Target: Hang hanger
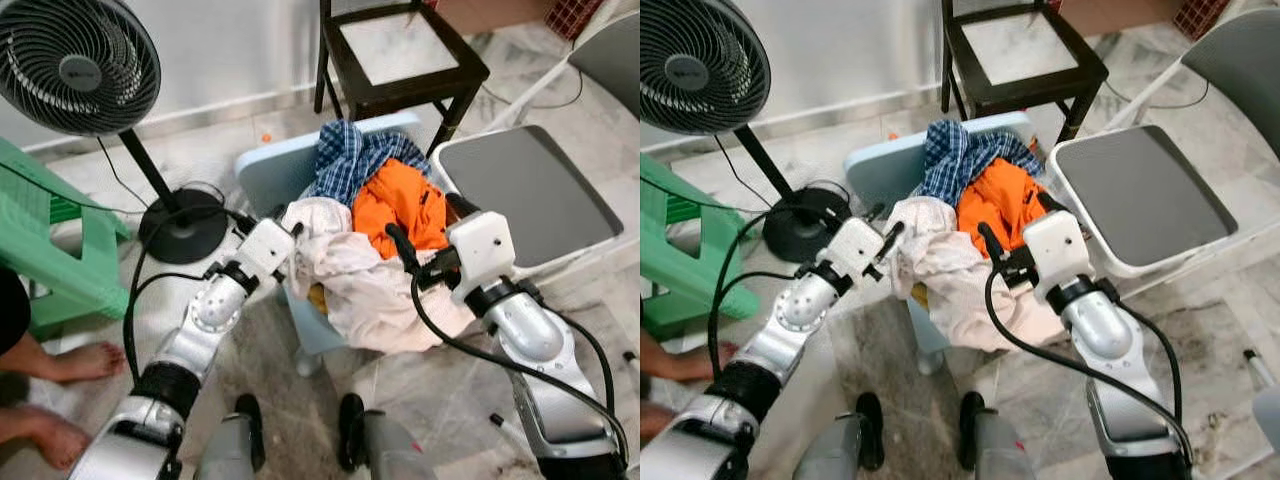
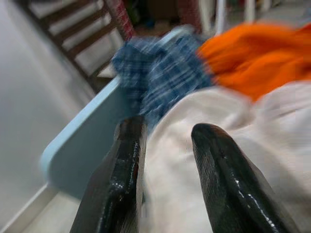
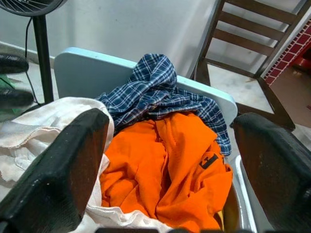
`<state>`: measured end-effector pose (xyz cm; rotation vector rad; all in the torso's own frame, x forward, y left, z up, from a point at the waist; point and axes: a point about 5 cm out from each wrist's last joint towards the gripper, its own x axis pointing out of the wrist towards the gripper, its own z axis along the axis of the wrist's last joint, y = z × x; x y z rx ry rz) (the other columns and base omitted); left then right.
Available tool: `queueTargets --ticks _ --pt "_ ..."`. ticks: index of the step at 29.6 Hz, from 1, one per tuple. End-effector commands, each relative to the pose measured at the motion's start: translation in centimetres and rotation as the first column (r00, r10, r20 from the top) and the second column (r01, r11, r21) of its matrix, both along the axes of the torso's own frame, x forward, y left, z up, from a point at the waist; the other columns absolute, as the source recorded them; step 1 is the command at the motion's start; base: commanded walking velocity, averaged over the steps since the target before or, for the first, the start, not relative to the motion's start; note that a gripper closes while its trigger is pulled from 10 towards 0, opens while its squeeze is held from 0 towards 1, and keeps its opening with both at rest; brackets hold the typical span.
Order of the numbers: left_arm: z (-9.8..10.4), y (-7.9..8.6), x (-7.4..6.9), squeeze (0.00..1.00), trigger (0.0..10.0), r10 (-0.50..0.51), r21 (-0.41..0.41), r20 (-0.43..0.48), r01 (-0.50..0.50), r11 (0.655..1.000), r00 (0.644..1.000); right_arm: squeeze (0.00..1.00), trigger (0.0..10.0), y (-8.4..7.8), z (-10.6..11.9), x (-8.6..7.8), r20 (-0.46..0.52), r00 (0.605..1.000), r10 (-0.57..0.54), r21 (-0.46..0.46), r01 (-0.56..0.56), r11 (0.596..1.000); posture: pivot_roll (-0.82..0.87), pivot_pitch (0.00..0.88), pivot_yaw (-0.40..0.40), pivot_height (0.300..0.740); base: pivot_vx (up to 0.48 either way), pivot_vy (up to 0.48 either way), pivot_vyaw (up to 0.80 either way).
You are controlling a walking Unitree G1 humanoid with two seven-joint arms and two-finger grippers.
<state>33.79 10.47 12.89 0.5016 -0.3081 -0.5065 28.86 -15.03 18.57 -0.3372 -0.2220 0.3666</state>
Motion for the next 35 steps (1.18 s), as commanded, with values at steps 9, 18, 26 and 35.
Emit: queueTargets --ticks 9,18,26,35 --pt "-3.5 -1.5 -3.3 1.0 10.0 -0.122 0.016 -0.074 0.124 0.992 0.99 0.75 10.0 0.0 -0.6 -0.3 -0.024 1.0 0.013 -0.005 -0.013 1.0 0.02 0.355 -0.073 0.74 0.0 0.0 0.0" --pt "-3.5 -0.6 -2.9 1.0 10.0 -0.096 0.055 -0.091 0.102 0.993 0.991 0.75 10.0 -0.9 -2.4 -1.6 -0.122 0.992 0.042 -0.04 -0.047 0.998 0.01 0.353 -0.069 0.74 0.0 0.0 0.0" --pt "-3.5 -0.1 -2.2 0.0 10.0 -0.095 0.103 -0.107 0.106 0.989 0.99 0.75 10.0 -0.6 -2.6 -1.4 -0.123 0.992 0.038 -0.054 -0.045 0.998 0.01 0.352 -0.064 0.74 0.0 0.0 0.0" --pt "-3.2 -0.8 -2.6 0.0 10.0 -0.184 0.147 -0.105 0.198 0.969 0.977 0.75 10.0 -0.4 -2.4 -1.2 -0.109 0.993 0.037 -0.061 -0.044 0.997 0.02 0.348 -0.062 0.74 0.0 0.0 0.0"
